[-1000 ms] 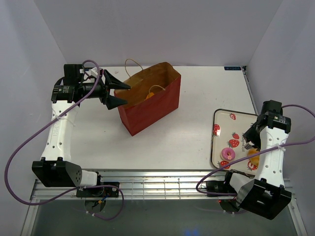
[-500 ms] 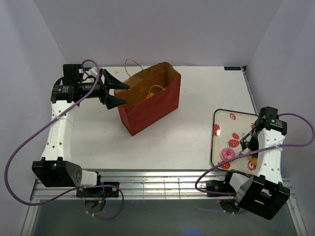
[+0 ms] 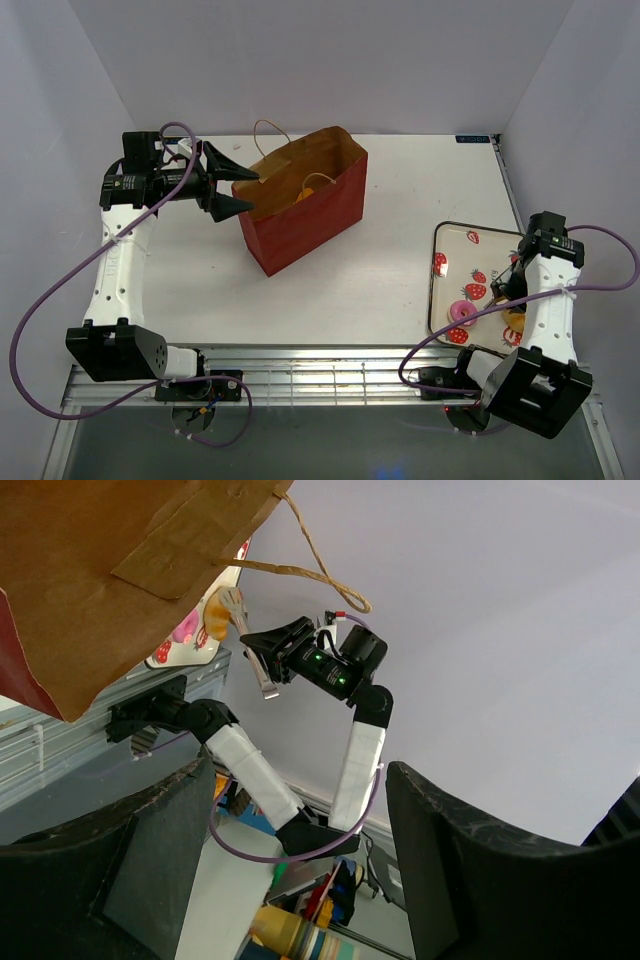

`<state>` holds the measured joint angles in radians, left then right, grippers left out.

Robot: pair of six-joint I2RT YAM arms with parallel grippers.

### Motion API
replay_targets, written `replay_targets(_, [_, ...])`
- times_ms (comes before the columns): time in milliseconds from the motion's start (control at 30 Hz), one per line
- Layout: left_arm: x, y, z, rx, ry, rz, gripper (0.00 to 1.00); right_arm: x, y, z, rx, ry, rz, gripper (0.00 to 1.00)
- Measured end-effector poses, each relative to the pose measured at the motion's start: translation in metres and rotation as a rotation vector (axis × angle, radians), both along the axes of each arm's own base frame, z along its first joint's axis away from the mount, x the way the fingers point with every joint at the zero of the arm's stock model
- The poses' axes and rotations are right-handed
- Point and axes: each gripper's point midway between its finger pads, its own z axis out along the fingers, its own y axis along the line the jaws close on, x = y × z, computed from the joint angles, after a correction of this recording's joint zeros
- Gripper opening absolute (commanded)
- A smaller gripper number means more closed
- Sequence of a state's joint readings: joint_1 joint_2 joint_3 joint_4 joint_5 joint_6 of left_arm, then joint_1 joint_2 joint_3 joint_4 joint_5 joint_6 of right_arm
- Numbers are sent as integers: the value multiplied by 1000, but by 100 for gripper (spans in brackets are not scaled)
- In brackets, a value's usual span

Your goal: Place the fake bread into the paper bag

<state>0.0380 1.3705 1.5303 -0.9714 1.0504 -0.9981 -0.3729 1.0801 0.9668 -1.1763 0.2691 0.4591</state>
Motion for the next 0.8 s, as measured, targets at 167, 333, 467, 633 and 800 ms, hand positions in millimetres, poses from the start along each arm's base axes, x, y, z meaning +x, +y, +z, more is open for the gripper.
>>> replay_targets(167, [1, 2, 1, -4, 0, 4, 79, 4, 2, 1, 12, -17, 6, 38])
replay_targets(333, [1, 2, 1, -4, 0, 6, 79, 6, 5, 1, 28, -25, 11, 34])
replay_targets(467, [1, 3, 1, -4, 0, 8, 79, 9, 6, 3, 39, -39, 16, 28])
replay_targets(633, [1, 3, 1, -5, 0, 8, 79, 16, 10, 10, 58, -73, 28, 23])
replay_targets(800, [2, 3, 2, -7, -2, 11, 80, 24, 11, 20, 65, -114, 42, 21])
